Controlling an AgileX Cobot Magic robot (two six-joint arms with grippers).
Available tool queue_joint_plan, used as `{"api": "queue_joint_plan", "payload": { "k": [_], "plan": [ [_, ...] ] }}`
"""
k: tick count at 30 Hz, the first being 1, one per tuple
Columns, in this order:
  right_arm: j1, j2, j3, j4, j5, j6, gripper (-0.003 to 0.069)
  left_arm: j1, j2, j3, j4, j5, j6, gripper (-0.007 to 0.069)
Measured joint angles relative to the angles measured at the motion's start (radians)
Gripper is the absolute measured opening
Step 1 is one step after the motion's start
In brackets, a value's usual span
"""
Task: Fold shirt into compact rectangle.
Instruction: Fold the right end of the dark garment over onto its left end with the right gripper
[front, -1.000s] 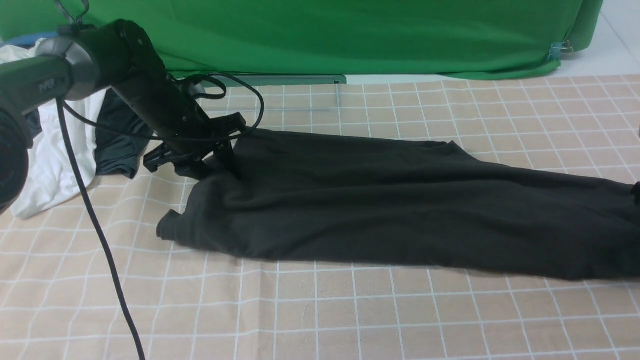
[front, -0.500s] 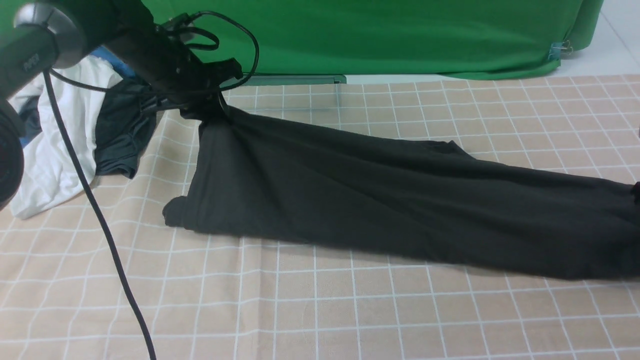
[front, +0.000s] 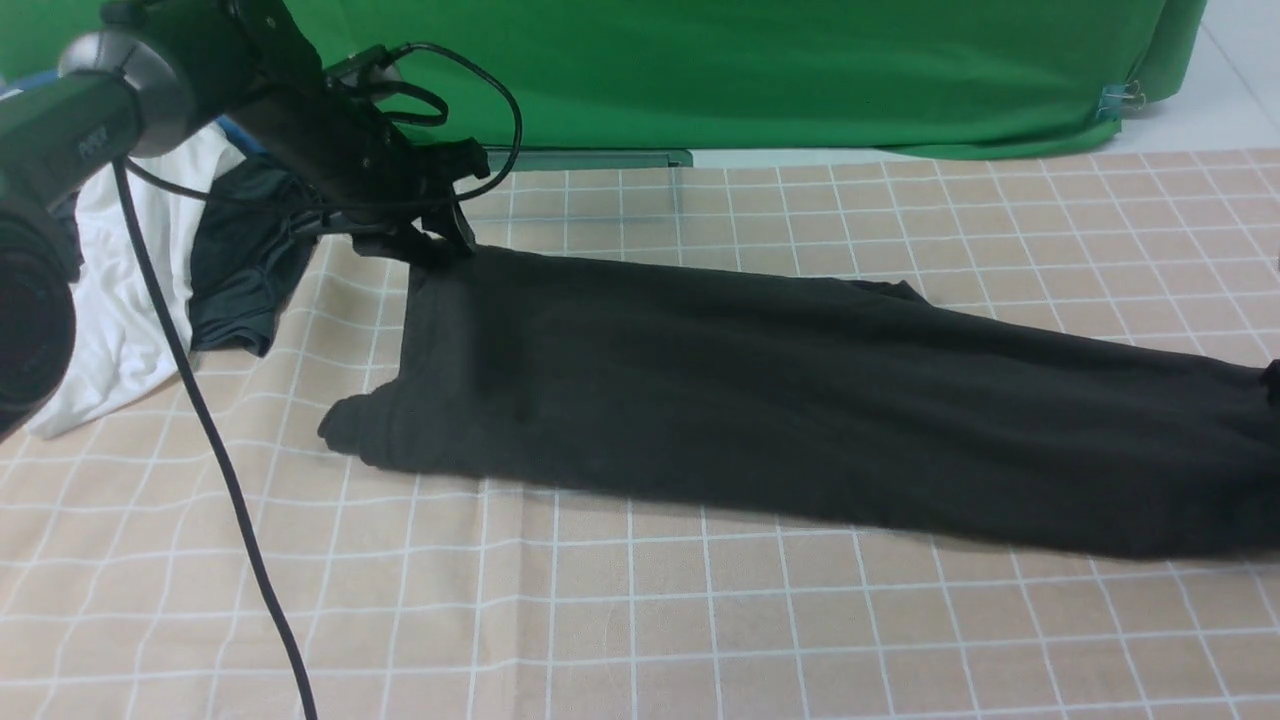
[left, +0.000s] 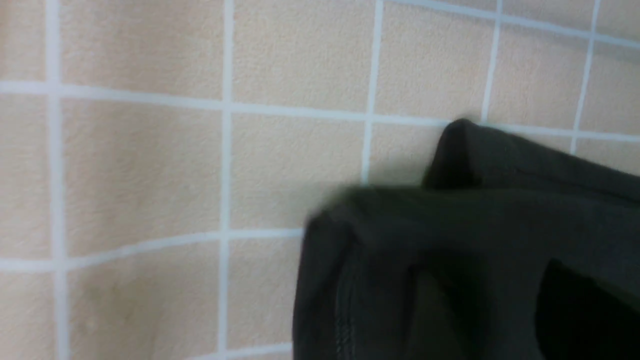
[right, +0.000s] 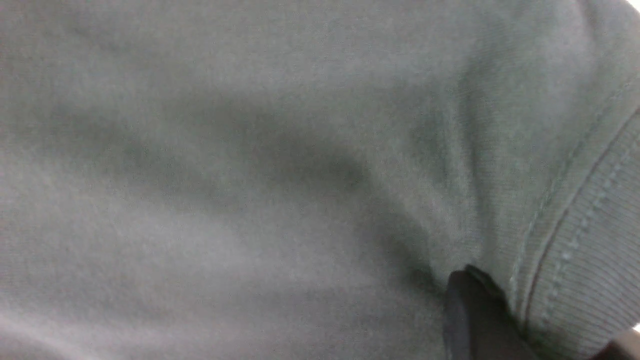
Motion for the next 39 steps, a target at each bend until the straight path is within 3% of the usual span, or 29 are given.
{"api": "queue_joint_plan", "payload": {
  "k": [4, 10, 14, 20, 23, 30, 39],
  "plan": [
    [0.0, 0.0, 0.0, 0.0, -0.001, 0.0, 0.0104, 0.005, -0.051, -0.028, 0.042, 0.139, -0.042, 0.0474],
    [0.0, 0.0, 0.001, 0.0, -0.003, 0.001, 0.0104, 0.001, -0.077, 0.036, 0.033, 0.255, -0.133, 0.058],
    [0.0, 0.0, 0.001, 0.0, -0.004, 0.001, 0.0104, -0.02, -0.097, 0.185, 0.039, 0.259, -0.166, 0.0579],
    [0.0, 0.0, 0.001, 0.0, -0.004, 0.001, 0.0104, -0.033, -0.249, 0.378, 0.166, 0.26, -0.282, 0.0578],
    [0.0, 0.0, 0.001, 0.0, -0.004, 0.001, 0.0104, -0.037, -0.254, 0.423, 0.156, 0.242, -0.296, 0.0578],
    [0.0, 0.0, 0.001, 0.001, -0.004, 0.001, 0.0104, -0.059, -0.227, 0.434, 0.141, 0.127, -0.294, 0.0578],
    [0.0, 0.001, 0.001, 0.001, -0.005, 0.001, 0.0104, -0.059, -0.184, 0.432, 0.099, 0.145, -0.26, 0.0577]
  ]
}}
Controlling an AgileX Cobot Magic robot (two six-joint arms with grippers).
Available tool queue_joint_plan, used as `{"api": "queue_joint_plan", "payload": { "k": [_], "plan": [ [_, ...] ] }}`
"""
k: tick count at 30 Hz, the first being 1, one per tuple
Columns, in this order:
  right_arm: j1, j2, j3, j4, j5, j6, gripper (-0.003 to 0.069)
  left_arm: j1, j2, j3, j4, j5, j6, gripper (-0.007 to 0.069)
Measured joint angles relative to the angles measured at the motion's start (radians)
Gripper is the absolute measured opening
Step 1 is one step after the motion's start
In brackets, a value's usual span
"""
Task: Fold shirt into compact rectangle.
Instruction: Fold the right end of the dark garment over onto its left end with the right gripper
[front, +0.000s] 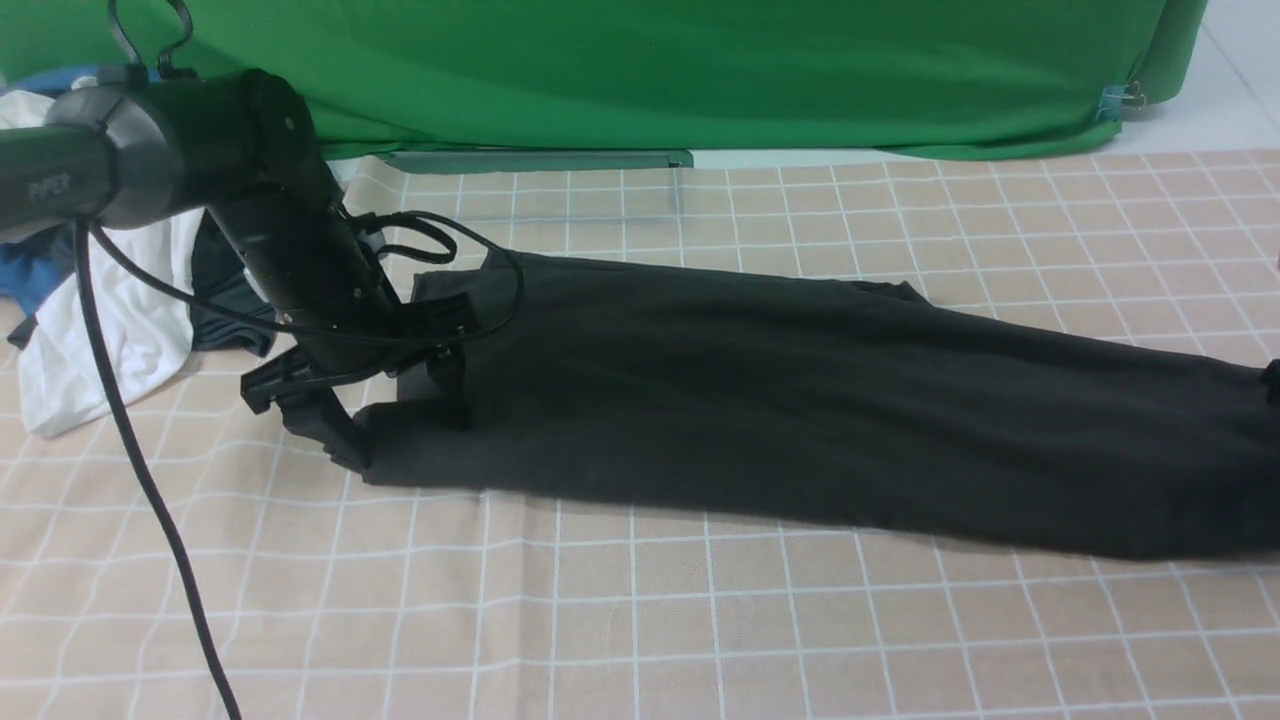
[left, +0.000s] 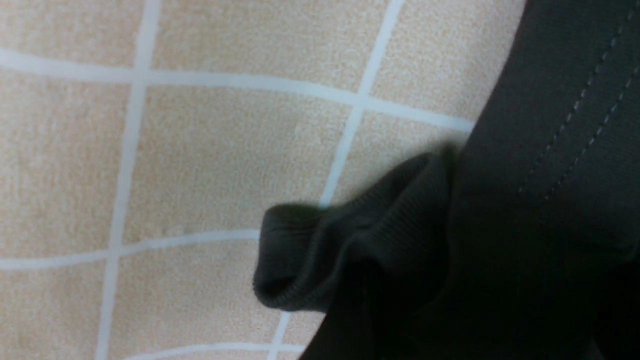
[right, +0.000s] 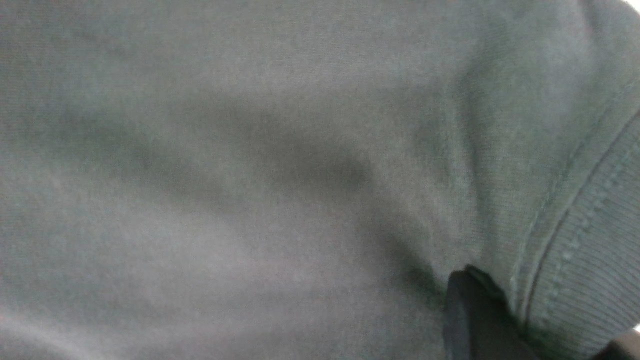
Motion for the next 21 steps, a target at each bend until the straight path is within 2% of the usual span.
{"api": "queue_joint_plan", "payload": {
  "k": [4, 6, 9, 10, 11, 13, 21],
  "plan": [
    [0.0, 0.0, 0.0, 0.0, -0.001, 0.0, 0.0104, 0.003, 0.006, -0.001, -0.04, 0.0, 0.03, 0.0547],
    [0.0, 0.0, 0.0, 0.0, -0.002, 0.0, 0.0104, 0.003, 0.01, -0.001, -0.047, 0.0, 0.033, 0.0482],
    [0.0, 0.0, 0.0, 0.0, -0.005, 0.003, 0.0104, 0.007, 0.019, -0.003, -0.059, 0.005, 0.033, 0.0302],
    [0.0, 0.0, 0.0, 0.0, -0.006, 0.003, 0.0104, 0.009, 0.019, -0.003, -0.061, 0.006, 0.033, 0.0289],
    [0.0, 0.0, 0.0, 0.0, -0.01, 0.003, 0.0104, 0.009, 0.021, -0.003, -0.083, 0.006, 0.038, 0.0181],
    [0.0, 0.0, 0.0, 0.001, -0.012, 0.004, 0.0104, 0.009, 0.022, -0.003, -0.109, -0.003, 0.054, 0.0106],
    [0.0, 0.0, 0.0, 0.052, -0.02, -0.009, 0.0104, 0.007, -0.009, -0.009, -0.14, -0.016, 0.093, 0.0096]
  ]
}}
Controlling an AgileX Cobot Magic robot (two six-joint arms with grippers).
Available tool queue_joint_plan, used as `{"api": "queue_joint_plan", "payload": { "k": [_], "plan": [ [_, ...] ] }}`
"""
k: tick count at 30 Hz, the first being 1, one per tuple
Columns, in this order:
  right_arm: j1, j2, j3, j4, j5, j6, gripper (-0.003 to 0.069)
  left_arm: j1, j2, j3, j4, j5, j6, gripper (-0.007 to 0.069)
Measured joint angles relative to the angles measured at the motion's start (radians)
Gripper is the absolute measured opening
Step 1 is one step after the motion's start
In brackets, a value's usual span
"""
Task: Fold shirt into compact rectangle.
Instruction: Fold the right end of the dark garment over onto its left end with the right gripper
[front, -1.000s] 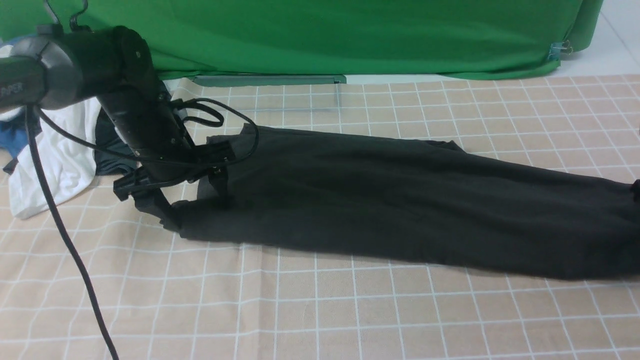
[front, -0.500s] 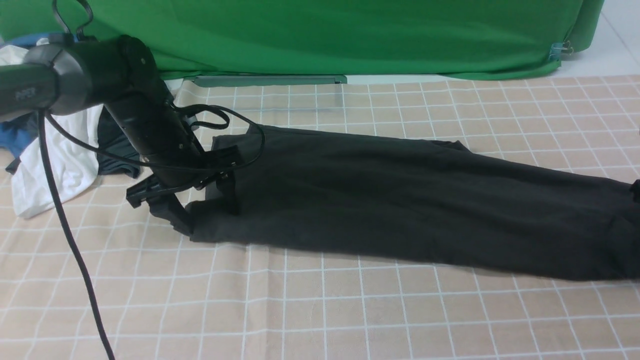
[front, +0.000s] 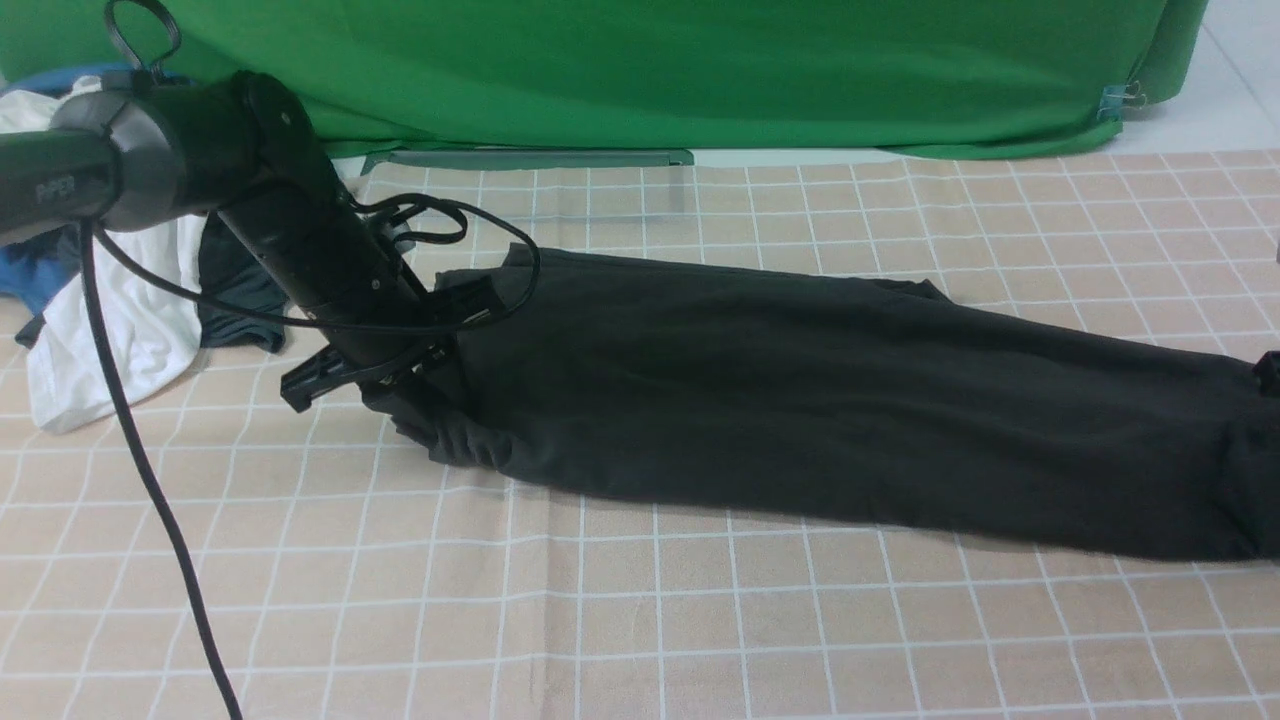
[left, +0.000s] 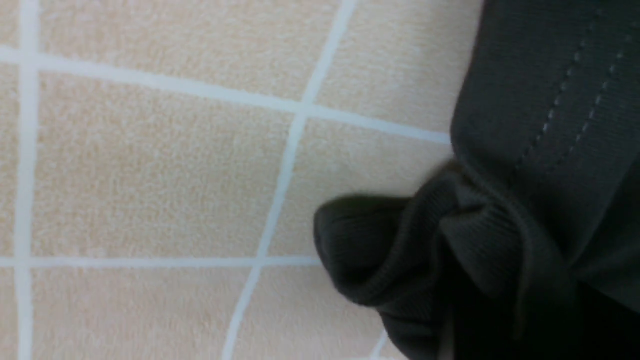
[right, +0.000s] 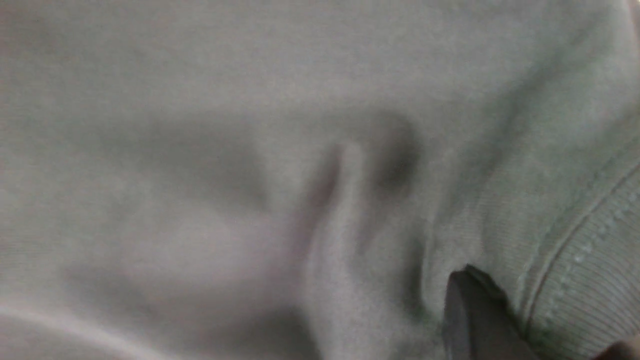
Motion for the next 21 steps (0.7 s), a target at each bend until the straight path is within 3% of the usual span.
{"api": "queue_joint_plan", "payload": {
  "k": [8, 15, 21],
  "plan": [
    [0.005, -0.008, 0.034, 0.026, 0.063, -0.011, 0.0104, -0.001, -0.131, 0.096, 0.072, 0.034, 0.001, 0.0096],
    [0.093, -0.088, 0.189, 0.035, 0.072, -0.012, 0.0104, 0.074, -0.318, 0.283, 0.135, 0.086, -0.028, 0.0096],
    [0.116, -0.159, 0.252, 0.042, 0.094, -0.018, 0.0104, 0.075, -0.459, 0.391, 0.211, 0.125, -0.082, 0.0096]
  ]
}}
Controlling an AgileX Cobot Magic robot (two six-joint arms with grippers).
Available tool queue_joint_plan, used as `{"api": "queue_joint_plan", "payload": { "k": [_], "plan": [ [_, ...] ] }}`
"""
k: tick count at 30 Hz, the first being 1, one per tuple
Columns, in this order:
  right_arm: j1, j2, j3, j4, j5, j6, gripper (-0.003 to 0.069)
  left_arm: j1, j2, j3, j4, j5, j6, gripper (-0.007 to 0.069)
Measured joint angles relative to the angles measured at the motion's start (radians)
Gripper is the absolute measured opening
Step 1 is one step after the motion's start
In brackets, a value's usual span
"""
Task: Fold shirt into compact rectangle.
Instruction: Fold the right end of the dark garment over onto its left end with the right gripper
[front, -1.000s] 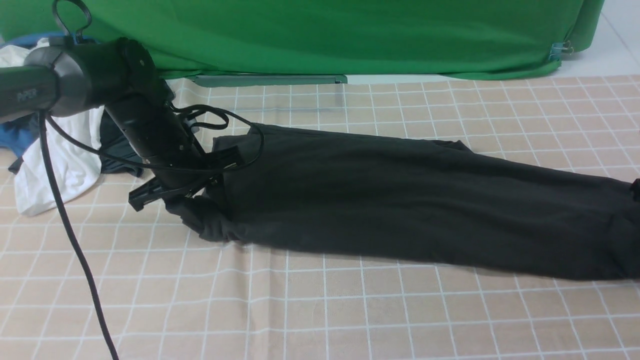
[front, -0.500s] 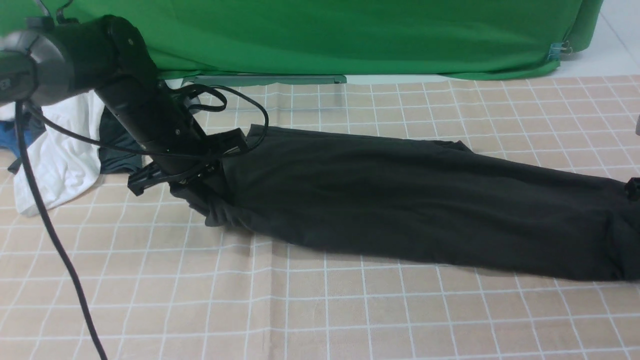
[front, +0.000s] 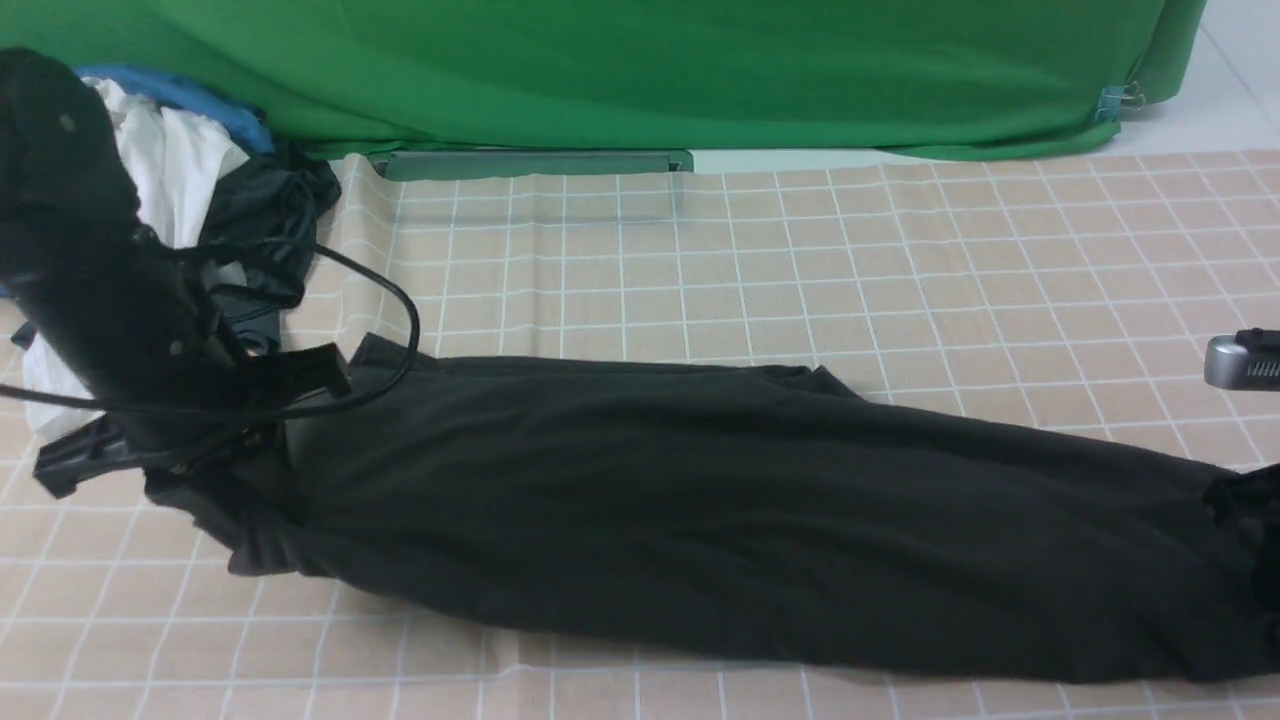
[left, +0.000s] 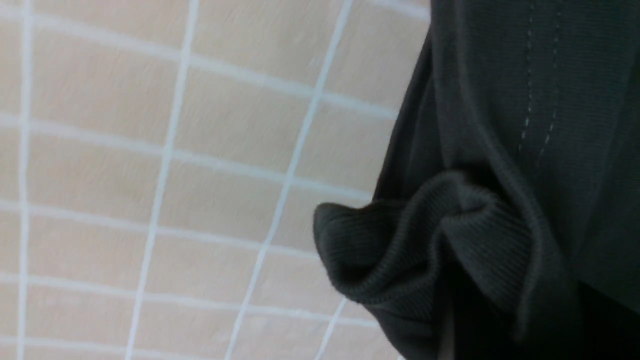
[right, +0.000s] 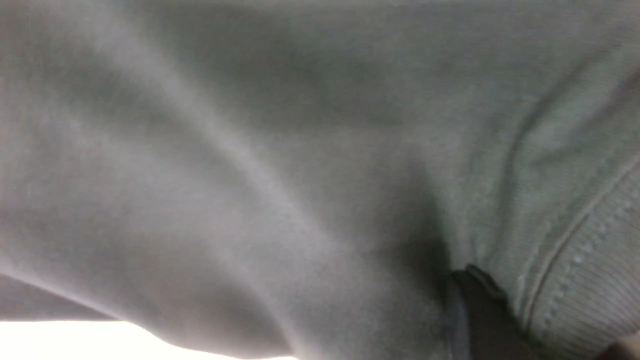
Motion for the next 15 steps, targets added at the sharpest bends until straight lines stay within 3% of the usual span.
{"api": "queue_joint_plan", "payload": {
  "k": [7, 15],
  "plan": [
    [0.004, -0.047, 0.044, -0.002, -0.015, -0.001, 0.0104, 0.0, -0.044, 0.197, 0.035, -0.102, -0.024, 0.0096],
    [0.004, -0.046, 0.139, -0.034, -0.085, -0.001, 0.0104, 0.0, -0.019, 0.245, 0.047, -0.181, -0.025, 0.0096]
  ]
}}
